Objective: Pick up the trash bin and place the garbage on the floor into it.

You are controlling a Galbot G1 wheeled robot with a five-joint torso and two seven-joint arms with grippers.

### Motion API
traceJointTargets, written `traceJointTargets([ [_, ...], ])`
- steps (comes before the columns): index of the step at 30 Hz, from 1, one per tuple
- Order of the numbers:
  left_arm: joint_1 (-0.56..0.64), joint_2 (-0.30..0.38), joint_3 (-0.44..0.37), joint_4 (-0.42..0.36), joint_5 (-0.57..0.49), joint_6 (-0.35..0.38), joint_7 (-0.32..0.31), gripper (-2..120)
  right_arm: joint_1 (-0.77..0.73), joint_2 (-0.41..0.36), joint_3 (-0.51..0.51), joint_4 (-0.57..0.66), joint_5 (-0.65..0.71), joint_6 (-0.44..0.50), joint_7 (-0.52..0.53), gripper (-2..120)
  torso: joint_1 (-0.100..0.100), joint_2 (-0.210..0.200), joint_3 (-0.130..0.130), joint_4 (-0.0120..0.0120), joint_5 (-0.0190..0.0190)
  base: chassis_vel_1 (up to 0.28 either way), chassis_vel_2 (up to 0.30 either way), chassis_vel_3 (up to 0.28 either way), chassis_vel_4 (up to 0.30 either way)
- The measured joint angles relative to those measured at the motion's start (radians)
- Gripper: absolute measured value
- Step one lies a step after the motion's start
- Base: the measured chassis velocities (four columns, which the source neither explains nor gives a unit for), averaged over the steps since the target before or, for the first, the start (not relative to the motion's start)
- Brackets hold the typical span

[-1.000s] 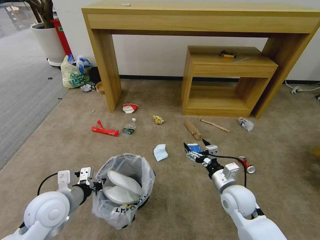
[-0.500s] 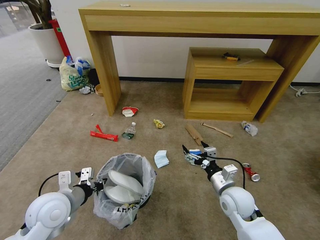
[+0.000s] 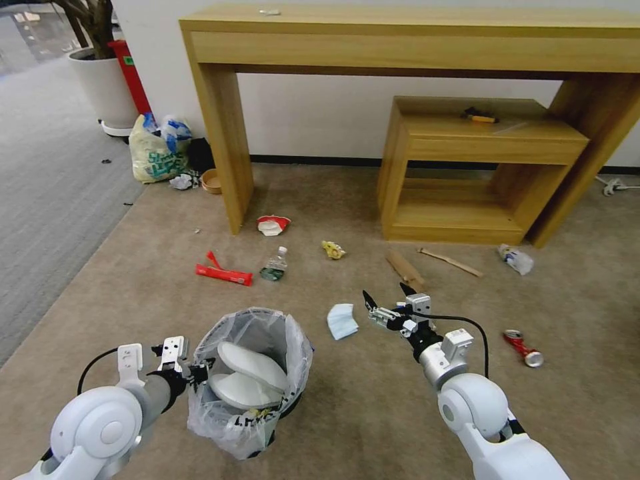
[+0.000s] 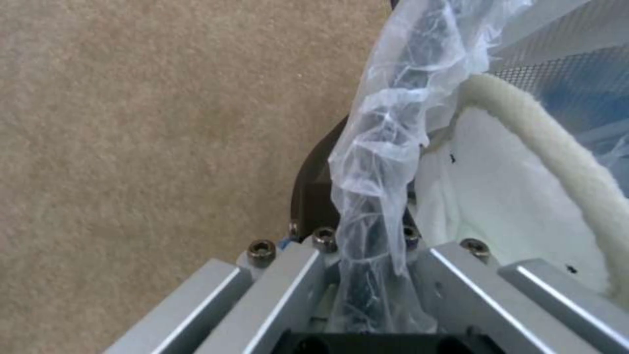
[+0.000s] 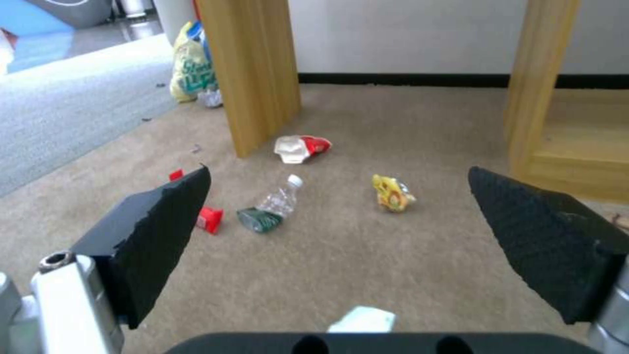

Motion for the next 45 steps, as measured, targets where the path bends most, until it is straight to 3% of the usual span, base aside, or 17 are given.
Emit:
traceJointTargets([
  [45,0.022,-0.028,-0.003,0.005,0.075,0.0,0.043,0,-0.008,0.013,-0.007,-0.012,-0.016,-0.001,0.002,100,0.0,0.0,0.0,-0.0001,0.0006,0.042,0.177,-0.041,-0.174],
])
